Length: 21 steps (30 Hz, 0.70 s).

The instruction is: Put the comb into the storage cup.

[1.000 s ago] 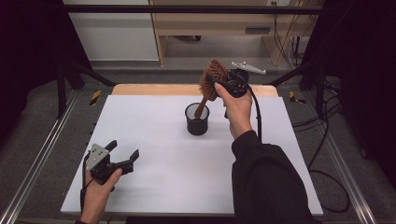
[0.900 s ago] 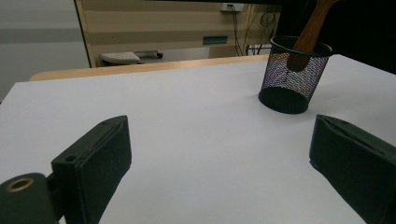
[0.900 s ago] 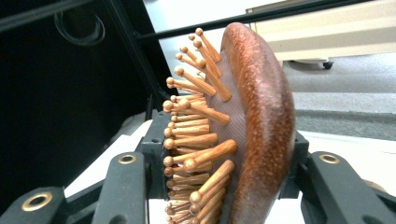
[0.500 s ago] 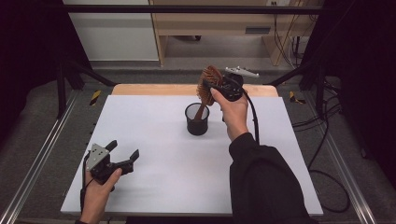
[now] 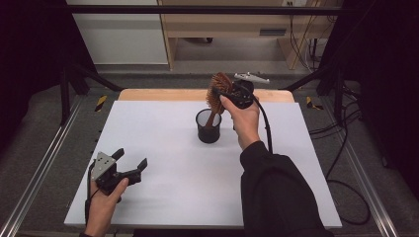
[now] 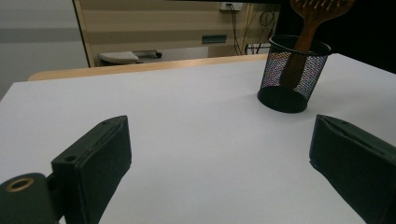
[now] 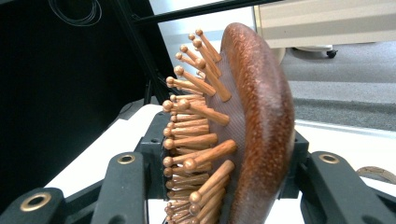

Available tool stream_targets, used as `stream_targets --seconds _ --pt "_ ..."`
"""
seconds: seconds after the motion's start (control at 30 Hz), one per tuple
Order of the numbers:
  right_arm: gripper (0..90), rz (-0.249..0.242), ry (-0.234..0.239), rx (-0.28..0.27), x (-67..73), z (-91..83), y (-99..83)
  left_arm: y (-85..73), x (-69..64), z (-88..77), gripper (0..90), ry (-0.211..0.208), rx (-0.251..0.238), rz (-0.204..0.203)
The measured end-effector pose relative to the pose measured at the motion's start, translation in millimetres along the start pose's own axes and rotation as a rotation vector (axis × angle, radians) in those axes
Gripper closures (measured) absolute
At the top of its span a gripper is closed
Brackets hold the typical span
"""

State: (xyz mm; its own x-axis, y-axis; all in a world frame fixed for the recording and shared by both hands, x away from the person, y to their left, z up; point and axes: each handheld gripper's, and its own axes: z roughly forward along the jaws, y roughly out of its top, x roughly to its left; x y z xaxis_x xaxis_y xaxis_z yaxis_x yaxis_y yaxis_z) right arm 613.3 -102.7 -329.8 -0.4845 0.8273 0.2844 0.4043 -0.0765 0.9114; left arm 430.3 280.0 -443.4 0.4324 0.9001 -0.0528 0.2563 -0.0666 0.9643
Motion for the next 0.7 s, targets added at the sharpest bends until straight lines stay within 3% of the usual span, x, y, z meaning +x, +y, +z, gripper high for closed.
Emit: stream_targets --seconds 0.7 --pt "50.8 0.002 0.004 0.011 1.2 4.5 -5.9 -0.1 -0.2 0.3 6.1 -0.002 0.003 0.001"
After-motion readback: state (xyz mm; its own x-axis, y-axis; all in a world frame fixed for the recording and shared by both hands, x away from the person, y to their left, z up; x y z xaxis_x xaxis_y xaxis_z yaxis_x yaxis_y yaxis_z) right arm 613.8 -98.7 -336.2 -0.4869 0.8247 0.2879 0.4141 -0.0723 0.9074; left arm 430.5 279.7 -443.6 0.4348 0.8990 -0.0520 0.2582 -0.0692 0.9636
